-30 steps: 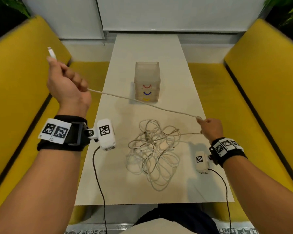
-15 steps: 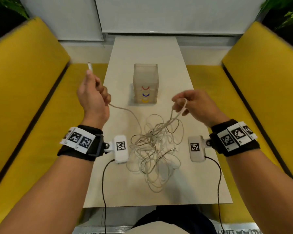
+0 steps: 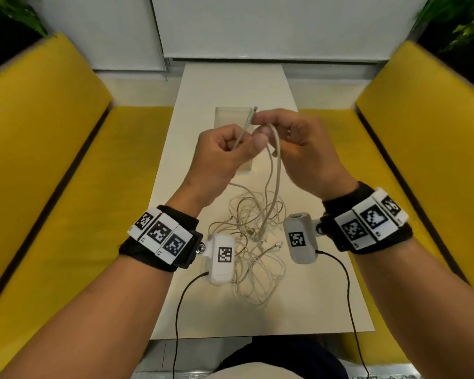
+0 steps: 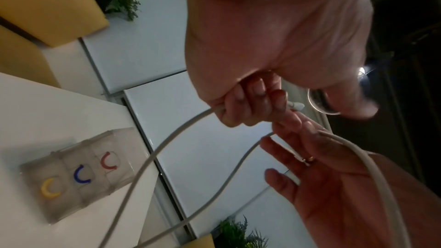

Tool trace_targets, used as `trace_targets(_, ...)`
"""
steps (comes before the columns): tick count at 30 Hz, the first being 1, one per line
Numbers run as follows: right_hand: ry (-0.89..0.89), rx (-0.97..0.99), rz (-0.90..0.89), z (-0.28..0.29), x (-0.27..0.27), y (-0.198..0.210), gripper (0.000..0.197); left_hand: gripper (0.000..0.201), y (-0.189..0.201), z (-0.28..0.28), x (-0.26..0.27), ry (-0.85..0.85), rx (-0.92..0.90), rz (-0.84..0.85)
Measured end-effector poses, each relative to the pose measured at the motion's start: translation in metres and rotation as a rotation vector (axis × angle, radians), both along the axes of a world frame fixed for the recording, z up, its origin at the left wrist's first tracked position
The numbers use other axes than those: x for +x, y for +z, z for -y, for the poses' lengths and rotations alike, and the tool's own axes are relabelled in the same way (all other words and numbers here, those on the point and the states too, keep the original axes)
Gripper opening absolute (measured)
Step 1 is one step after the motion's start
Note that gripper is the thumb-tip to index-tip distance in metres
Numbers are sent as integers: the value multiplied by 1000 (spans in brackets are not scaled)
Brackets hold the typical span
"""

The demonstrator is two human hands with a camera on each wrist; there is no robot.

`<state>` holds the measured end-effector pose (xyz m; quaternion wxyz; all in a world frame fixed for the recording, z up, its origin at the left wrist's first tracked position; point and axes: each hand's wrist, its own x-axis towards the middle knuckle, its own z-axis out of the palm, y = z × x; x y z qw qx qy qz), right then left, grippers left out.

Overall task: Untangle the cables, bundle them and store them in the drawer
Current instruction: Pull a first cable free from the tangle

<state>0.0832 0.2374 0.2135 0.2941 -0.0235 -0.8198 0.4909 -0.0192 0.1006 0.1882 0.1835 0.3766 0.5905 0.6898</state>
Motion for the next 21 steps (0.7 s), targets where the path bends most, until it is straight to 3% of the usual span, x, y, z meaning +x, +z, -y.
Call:
trace_targets(5,-105,170,52,-2,-7,-23,32,41,-6,-2,4,27,-115,-34)
trace_targets(8,-144,217,110,-4,-10,-34,26,23,-10,1,6,20,-167,-58)
trace_targets(11,-146,282,136,-2,-7,-43,23,31,-8,1,10,-4,-188,-55)
trace_targets(17,-104,219,95,-4,-8,-57,27,20,-5,2,8,35,-341,-206)
trace_targets(19,-131,204,81,-4,-8,-64,19,25,-6,4,5,22,-352,-196)
trace_targets(21,-201,216,127,-8,-9,-72,14,32,-2,10,1,21,-262,-81)
